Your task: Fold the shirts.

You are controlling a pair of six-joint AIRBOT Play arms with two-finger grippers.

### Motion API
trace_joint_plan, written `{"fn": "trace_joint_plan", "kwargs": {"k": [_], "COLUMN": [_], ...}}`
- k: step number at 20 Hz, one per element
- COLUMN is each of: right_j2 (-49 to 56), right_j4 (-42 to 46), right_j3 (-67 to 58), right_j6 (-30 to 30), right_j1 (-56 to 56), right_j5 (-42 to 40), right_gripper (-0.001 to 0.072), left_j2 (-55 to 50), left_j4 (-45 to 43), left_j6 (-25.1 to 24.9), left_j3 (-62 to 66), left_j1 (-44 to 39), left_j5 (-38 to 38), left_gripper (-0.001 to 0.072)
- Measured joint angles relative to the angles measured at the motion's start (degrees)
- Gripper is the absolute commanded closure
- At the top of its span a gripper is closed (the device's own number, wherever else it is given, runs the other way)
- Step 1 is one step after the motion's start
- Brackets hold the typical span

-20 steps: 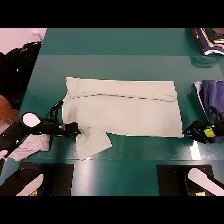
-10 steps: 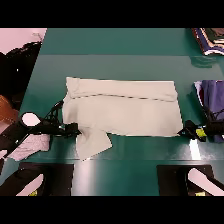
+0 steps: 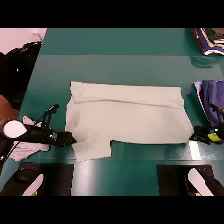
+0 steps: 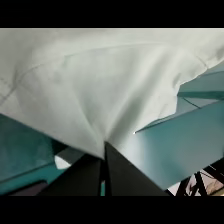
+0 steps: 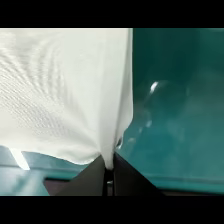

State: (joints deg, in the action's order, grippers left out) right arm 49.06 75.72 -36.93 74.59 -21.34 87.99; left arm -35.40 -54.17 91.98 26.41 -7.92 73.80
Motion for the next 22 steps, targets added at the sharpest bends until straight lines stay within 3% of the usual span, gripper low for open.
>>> {"fn": "trace_joint_plan", "kwargs": {"k": [3,6,16,21,22], "right_j2": [-3.76,-1.29,27.3,38.71,40.52], "right_j4": [0.83,-1.68,-5.25,-5.84,-6.25], "right_j3": [-2.01,-7.72,-31.71,-42.58,-44.54], "right_j6": [0.0,0.24,2.89,5.16,5.53], "right_j1": [0.07,0.57,10.43,11.82,11.89], "right_j5": [2.32,2.03,-5.38,-6.25,-6.4], "right_gripper": [0.0691,0.069,0.0689,0.0687,0.0646], "left_j2": [2.25,-2.12,-37.99,-46.14,-46.77], "left_j4": [1.75,2.05,-1.31,-2.32,-2.36], "left_j6": [1.05,-1.73,-8.92,-9.81,-9.86], "left_j3": [1.81,7.19,36.06,43.89,44.59], "left_j1": [-0.07,-0.07,0.02,0.02,0.02], "left_j5": [2.6,-1.03,-16.06,-22.8,-24.22], "left_gripper": [0.0684,0.0684,0.0682,0.068,0.0586]}}
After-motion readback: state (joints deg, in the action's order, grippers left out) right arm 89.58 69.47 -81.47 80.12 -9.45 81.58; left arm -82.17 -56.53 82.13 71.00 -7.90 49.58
